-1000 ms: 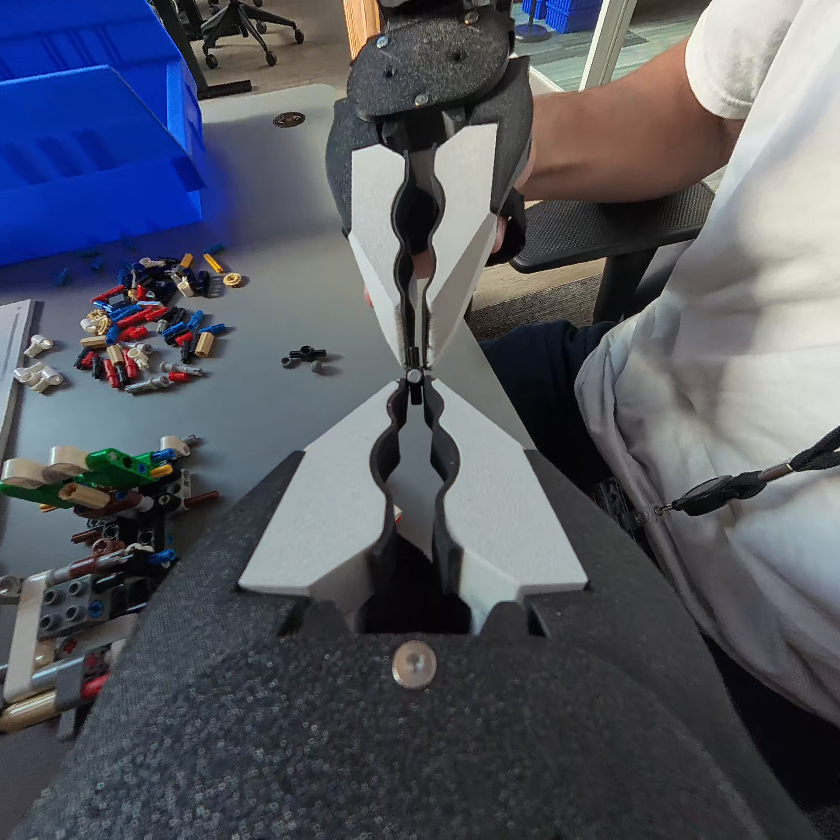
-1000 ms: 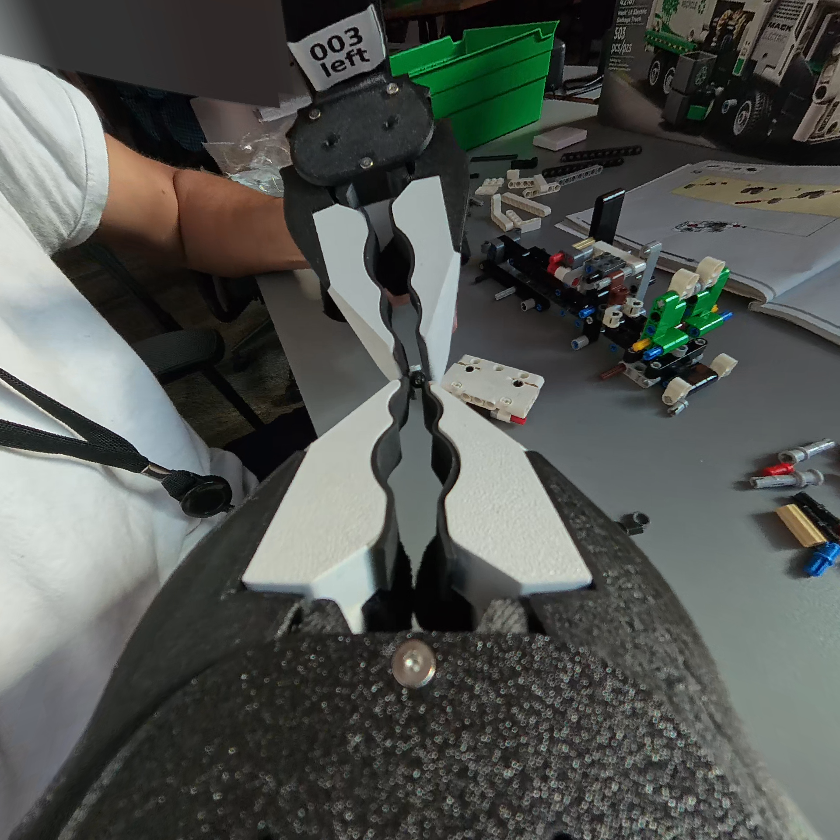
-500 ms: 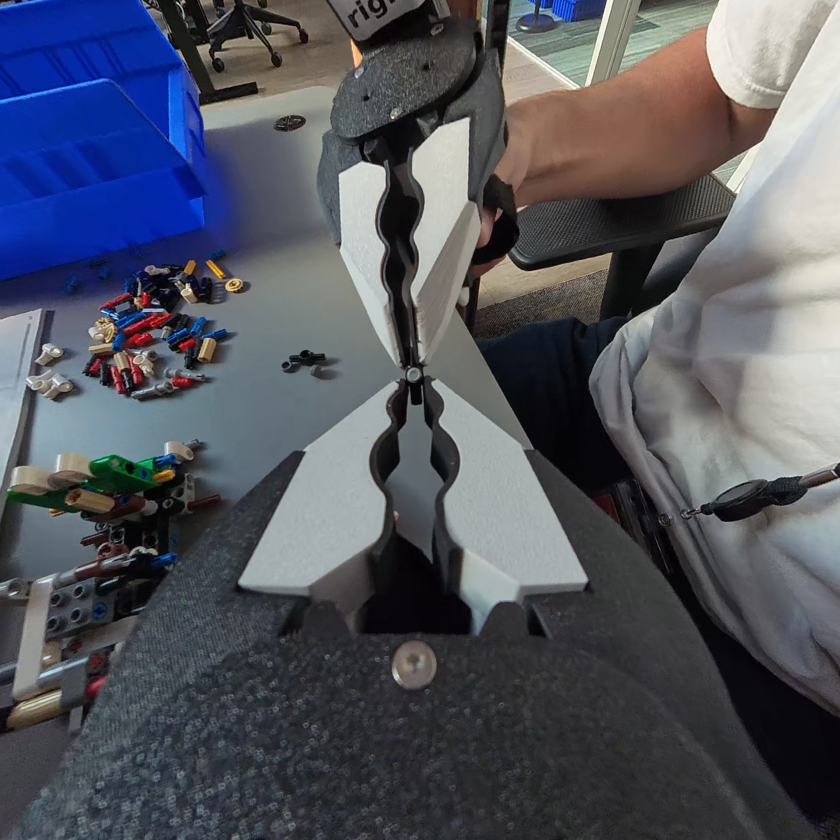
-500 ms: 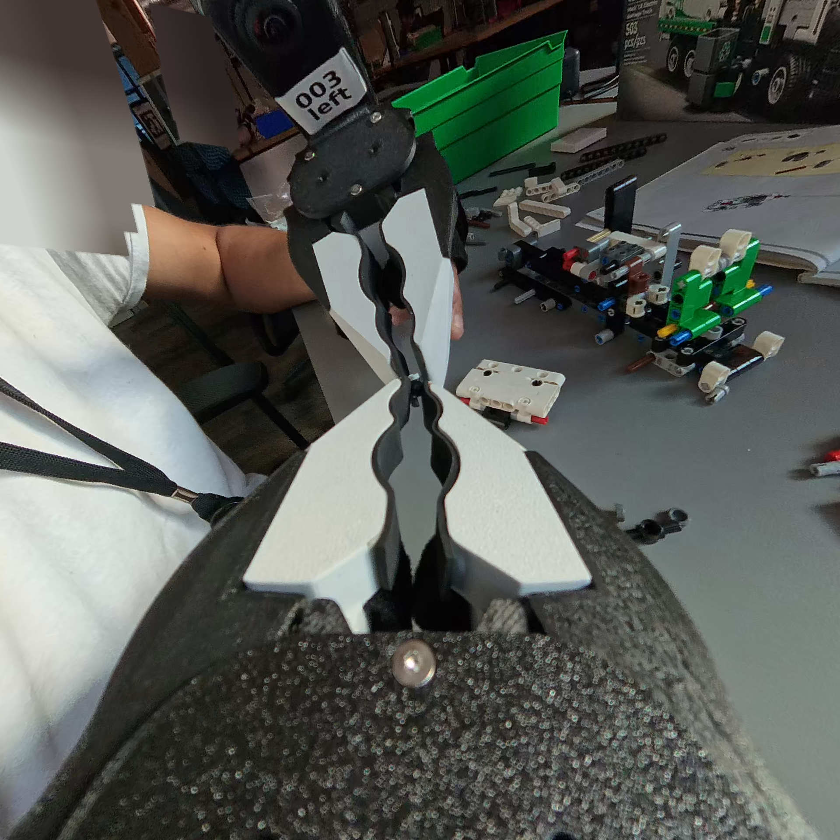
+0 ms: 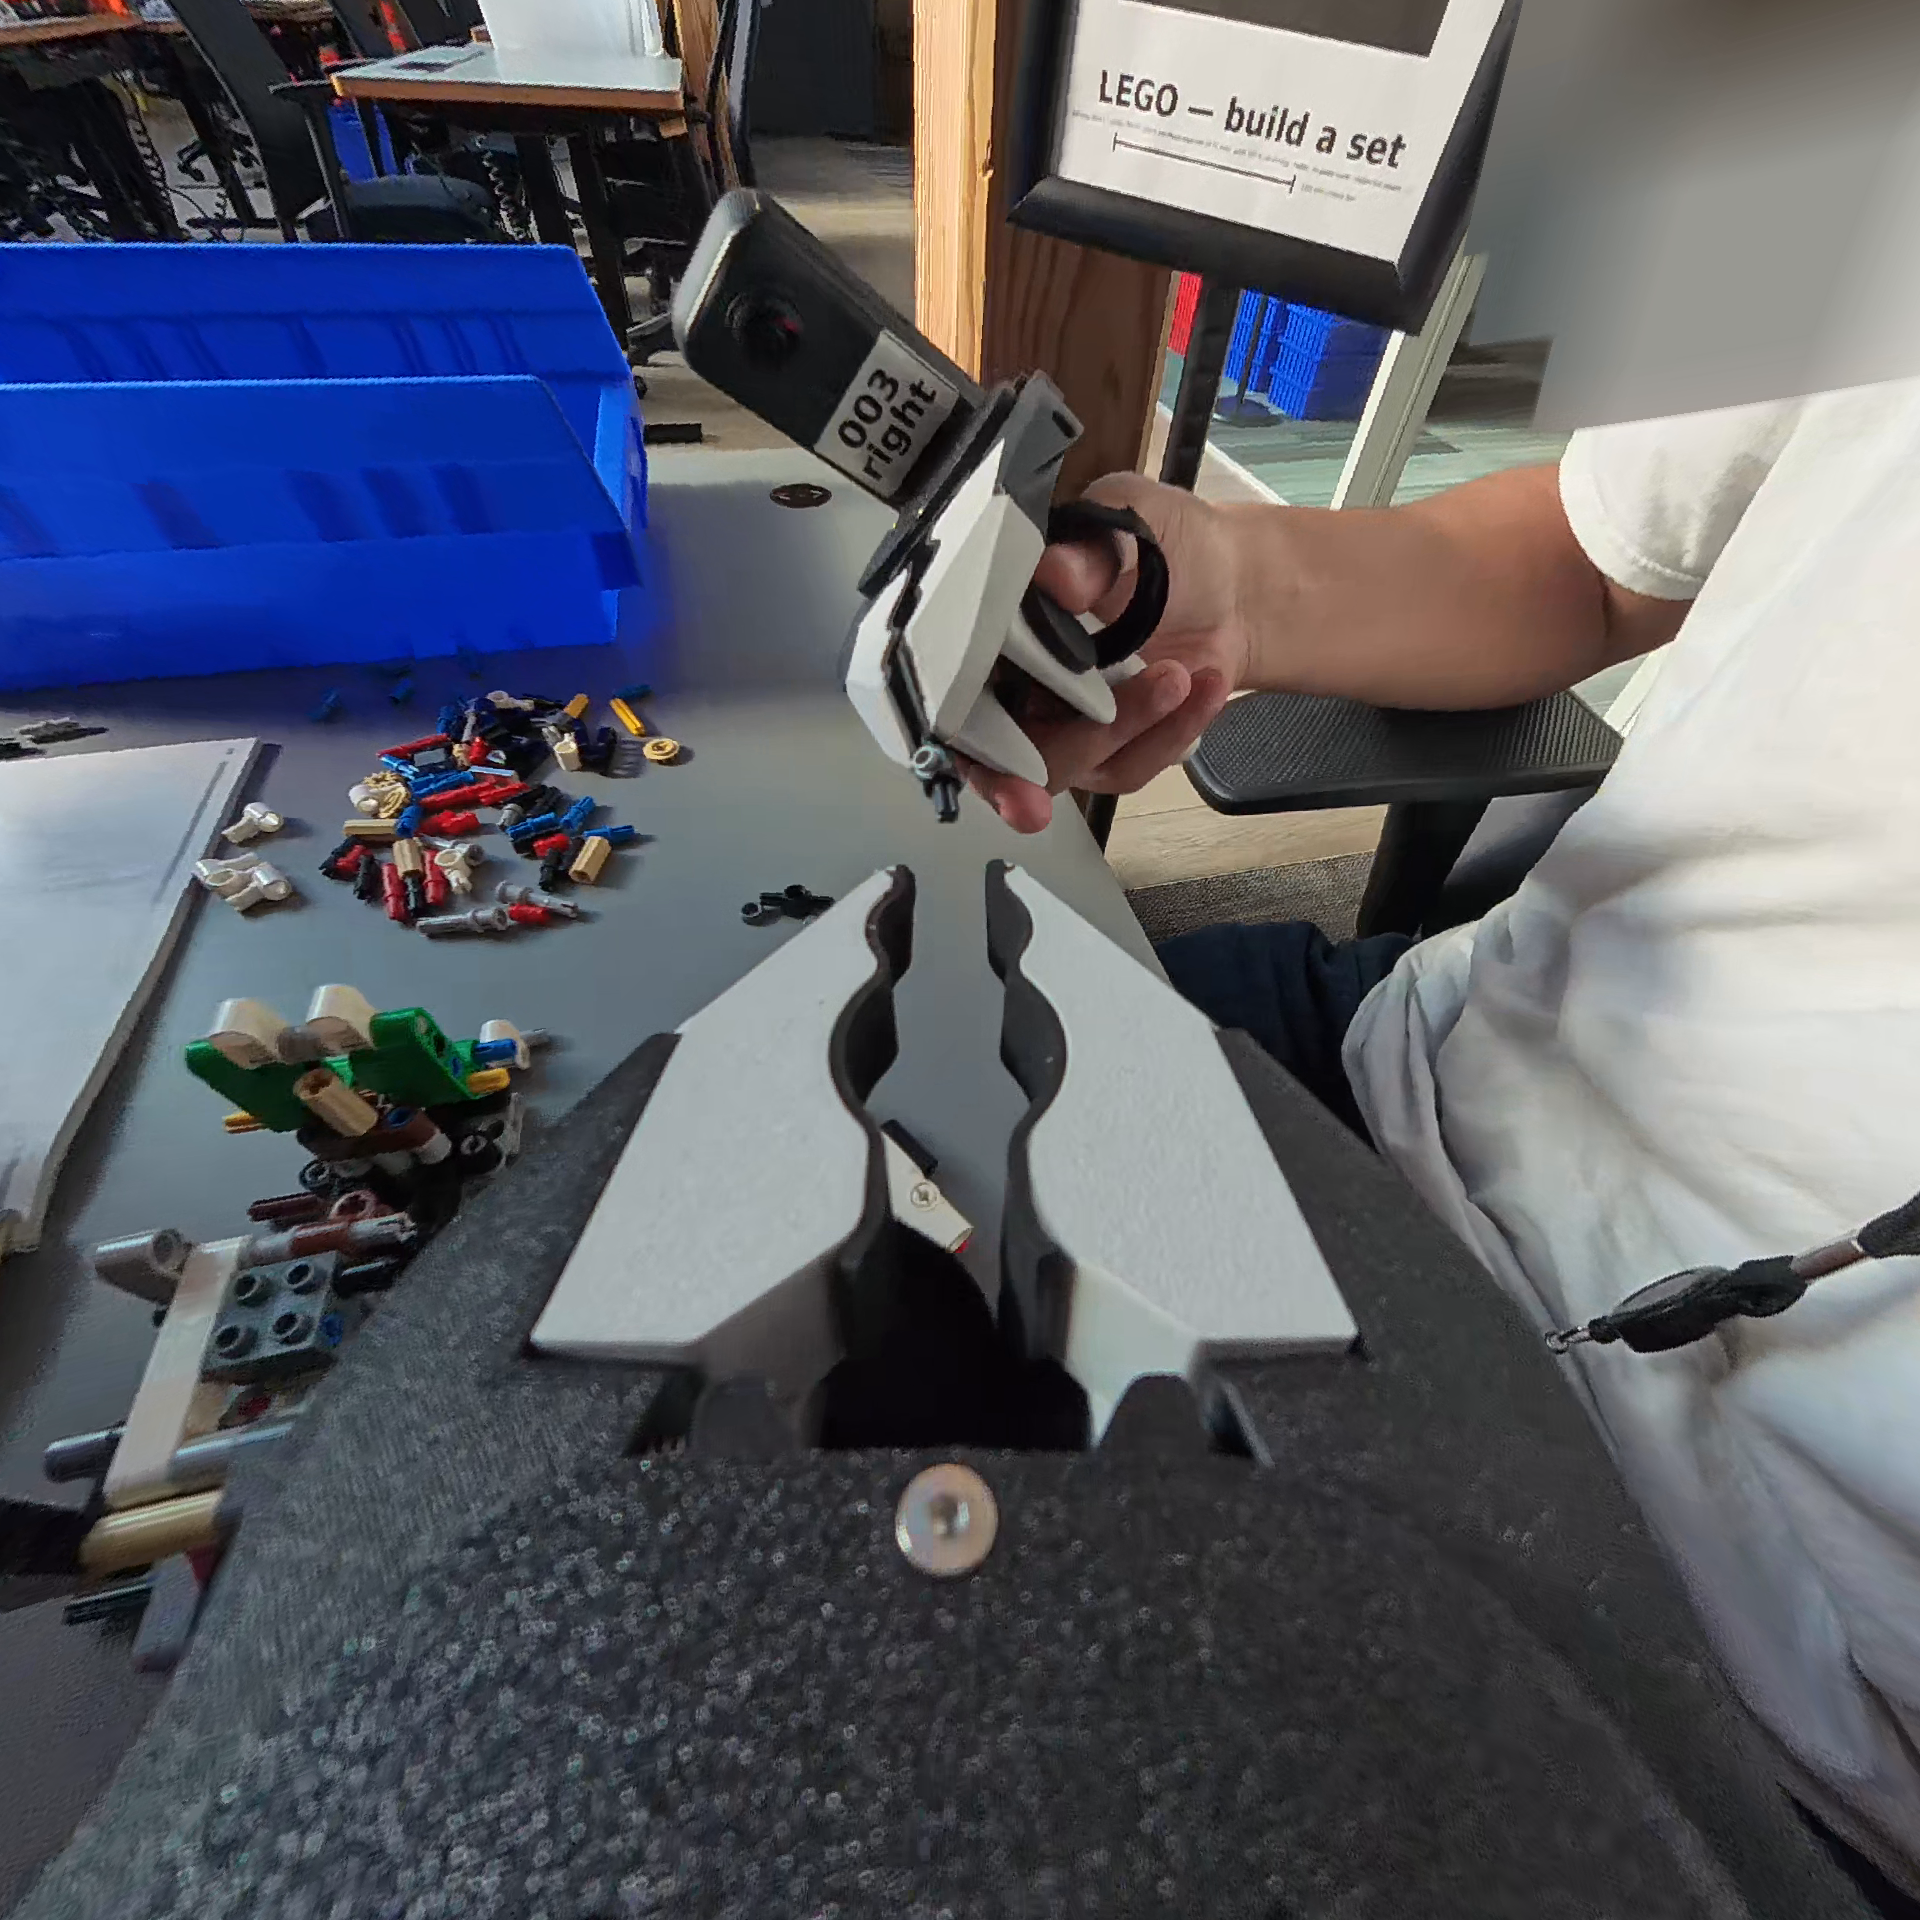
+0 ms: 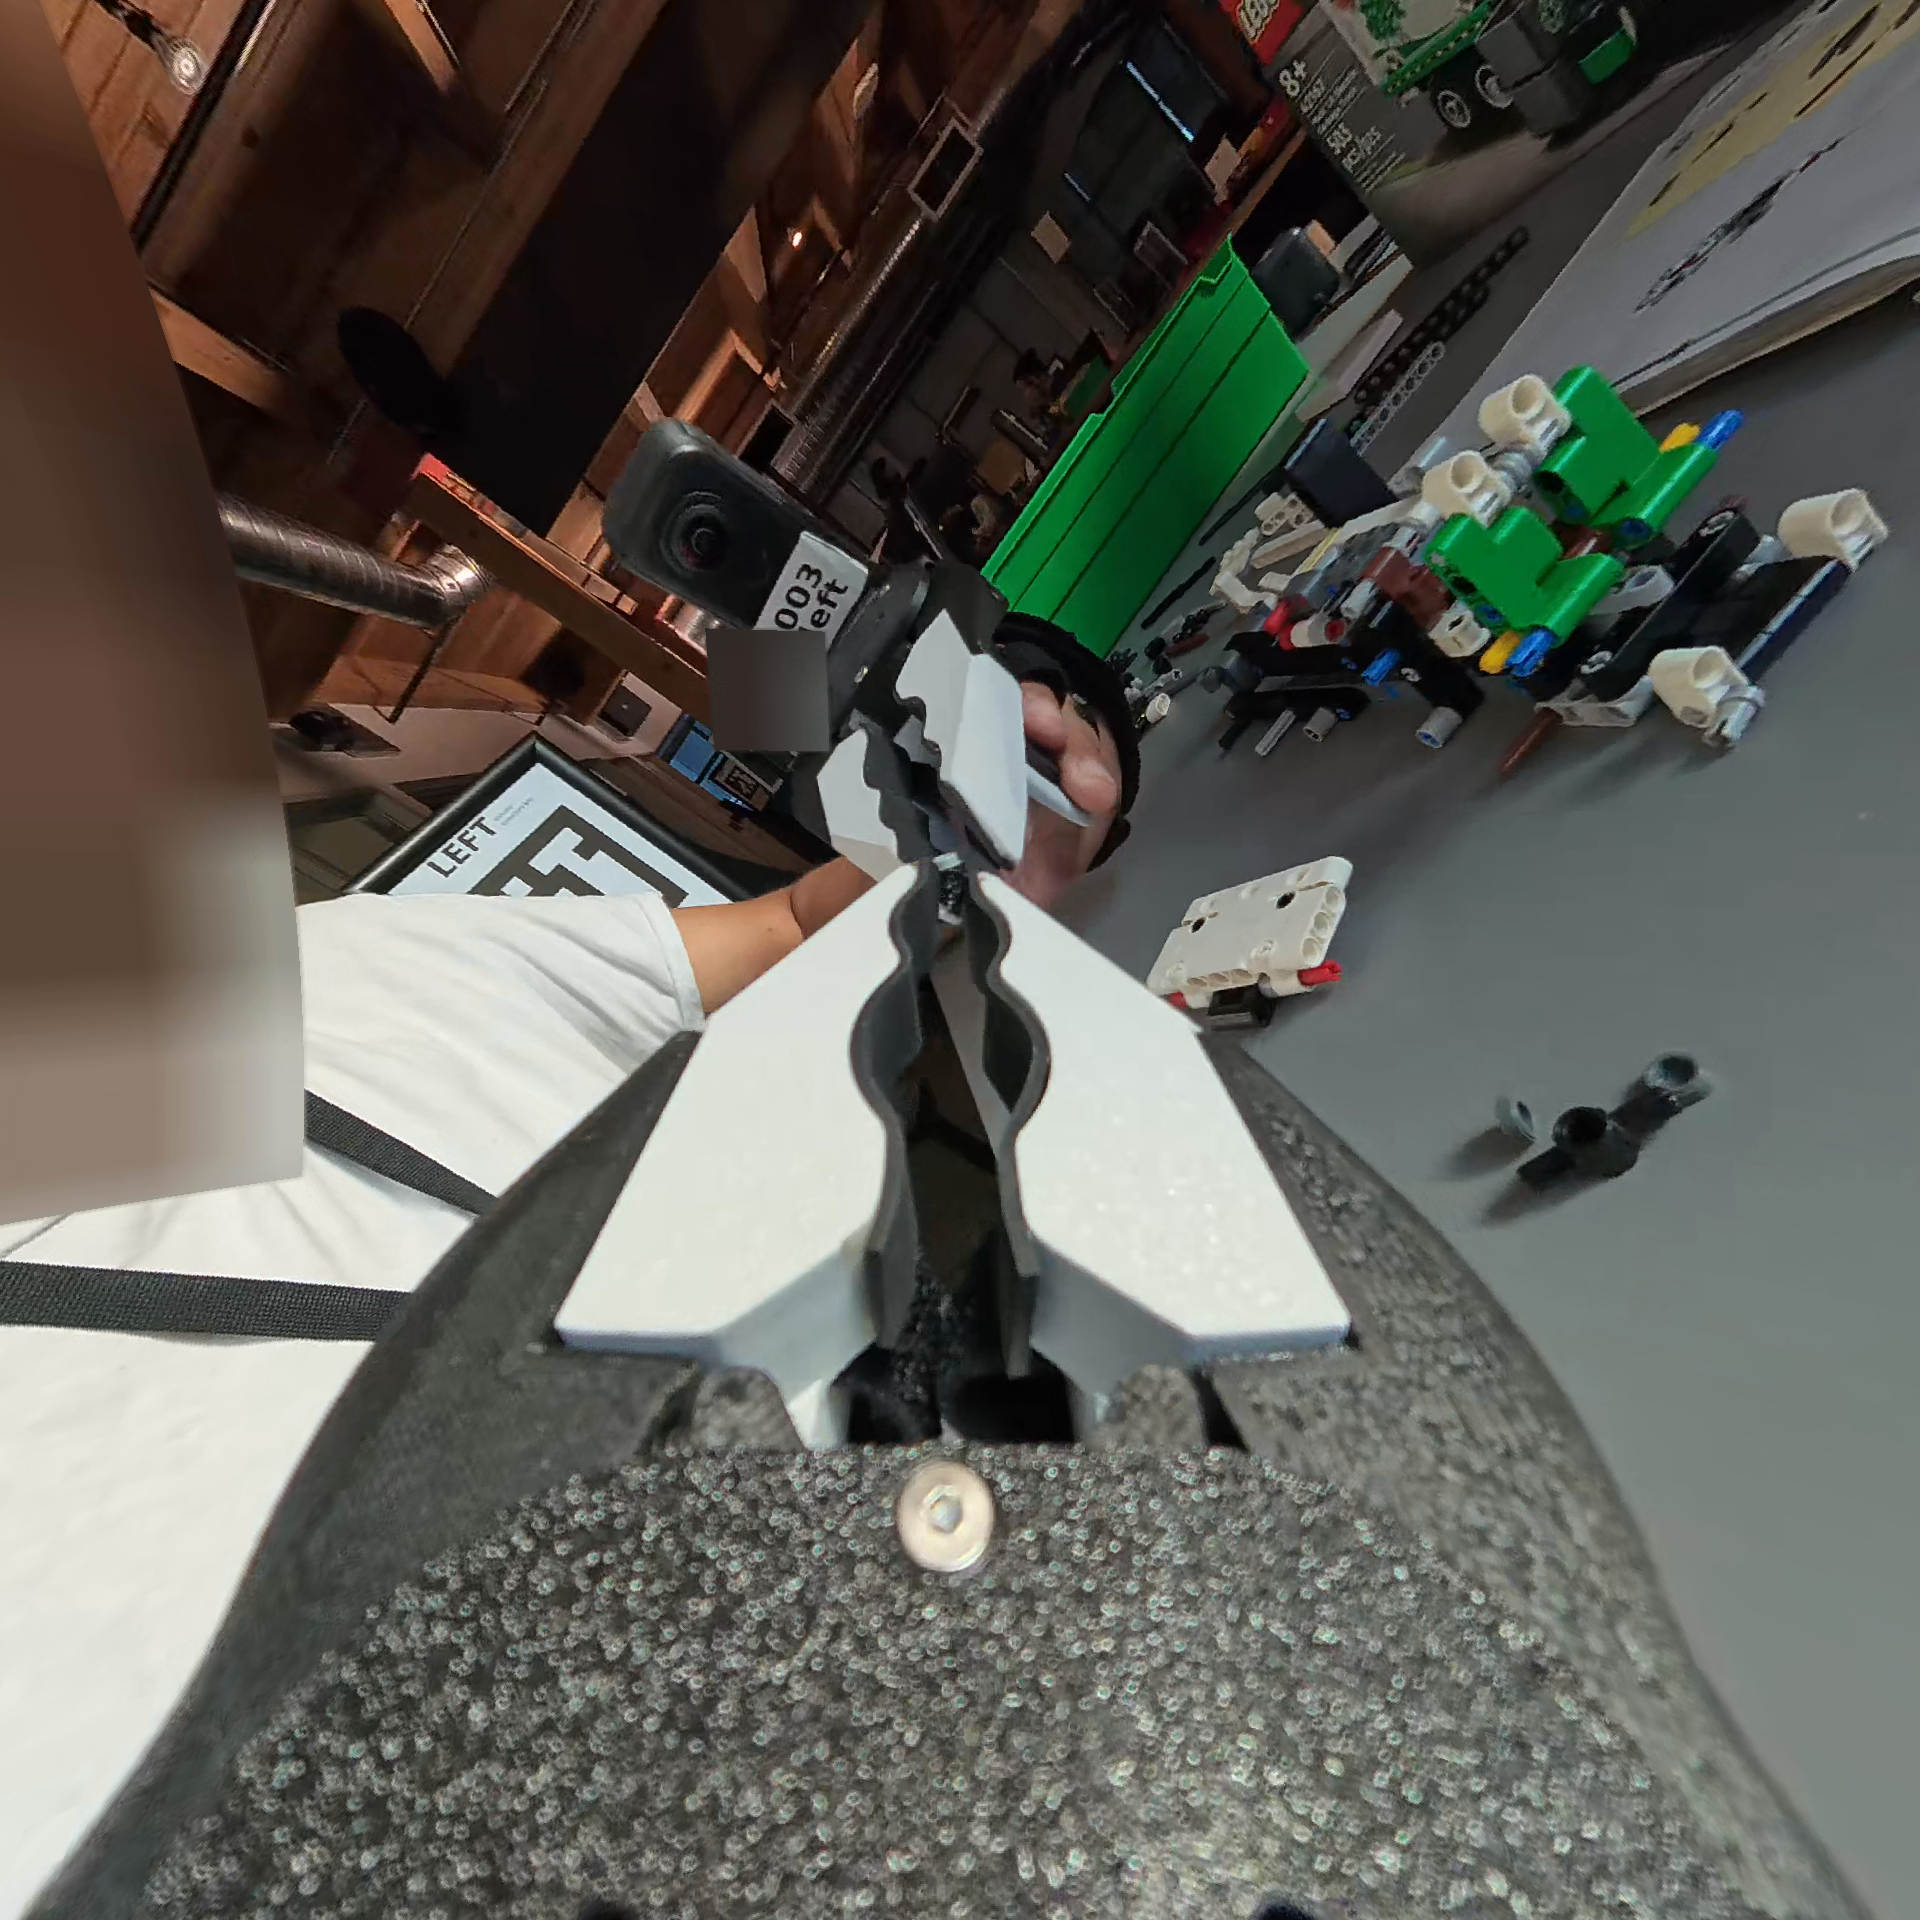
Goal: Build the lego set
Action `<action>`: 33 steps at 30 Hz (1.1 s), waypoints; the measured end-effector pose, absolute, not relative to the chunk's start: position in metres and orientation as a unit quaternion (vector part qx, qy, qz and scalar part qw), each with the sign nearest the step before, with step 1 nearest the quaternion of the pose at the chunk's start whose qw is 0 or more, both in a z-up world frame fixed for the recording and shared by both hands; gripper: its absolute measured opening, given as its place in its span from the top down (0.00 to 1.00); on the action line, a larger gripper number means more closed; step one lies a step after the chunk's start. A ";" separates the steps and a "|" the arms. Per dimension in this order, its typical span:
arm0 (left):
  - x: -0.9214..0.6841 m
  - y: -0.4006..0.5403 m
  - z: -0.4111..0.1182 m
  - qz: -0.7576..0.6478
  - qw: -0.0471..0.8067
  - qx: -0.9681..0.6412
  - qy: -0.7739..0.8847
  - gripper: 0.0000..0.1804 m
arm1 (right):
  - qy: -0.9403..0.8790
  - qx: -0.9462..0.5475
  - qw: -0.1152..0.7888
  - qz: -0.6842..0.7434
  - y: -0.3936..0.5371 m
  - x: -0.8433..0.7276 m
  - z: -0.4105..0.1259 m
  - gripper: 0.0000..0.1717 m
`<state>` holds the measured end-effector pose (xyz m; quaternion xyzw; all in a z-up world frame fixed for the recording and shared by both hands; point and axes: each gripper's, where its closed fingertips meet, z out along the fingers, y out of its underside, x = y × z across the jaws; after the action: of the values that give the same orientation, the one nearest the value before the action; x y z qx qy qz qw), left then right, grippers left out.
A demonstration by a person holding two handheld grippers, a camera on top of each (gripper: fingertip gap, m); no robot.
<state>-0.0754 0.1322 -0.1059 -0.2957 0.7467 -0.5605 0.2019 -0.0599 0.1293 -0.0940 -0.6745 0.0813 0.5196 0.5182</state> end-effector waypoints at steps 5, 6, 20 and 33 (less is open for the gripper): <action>-0.077 0.126 -0.096 -0.613 0.144 -0.317 0.709 0.95 | 0.085 -0.661 0.512 0.542 0.132 -0.068 -0.091 0.99; -0.077 0.126 -0.097 -0.613 0.141 -0.319 0.709 0.96 | 0.080 -0.660 0.514 0.542 0.132 -0.069 -0.090 0.99; -0.077 0.128 -0.102 -0.625 0.091 -0.340 0.696 0.99 | 0.070 -0.690 0.526 0.493 0.135 -0.071 -0.097 0.98; -0.068 0.159 -0.099 -0.343 0.478 -0.198 0.784 0.99 | -0.009 -0.727 0.609 0.317 0.117 -0.033 -0.084 0.94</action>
<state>-0.0681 0.1594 -0.0992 -0.1984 0.7842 -0.3425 0.4778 -0.0334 0.1169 -0.0841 -0.7273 -0.0087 0.3173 0.6085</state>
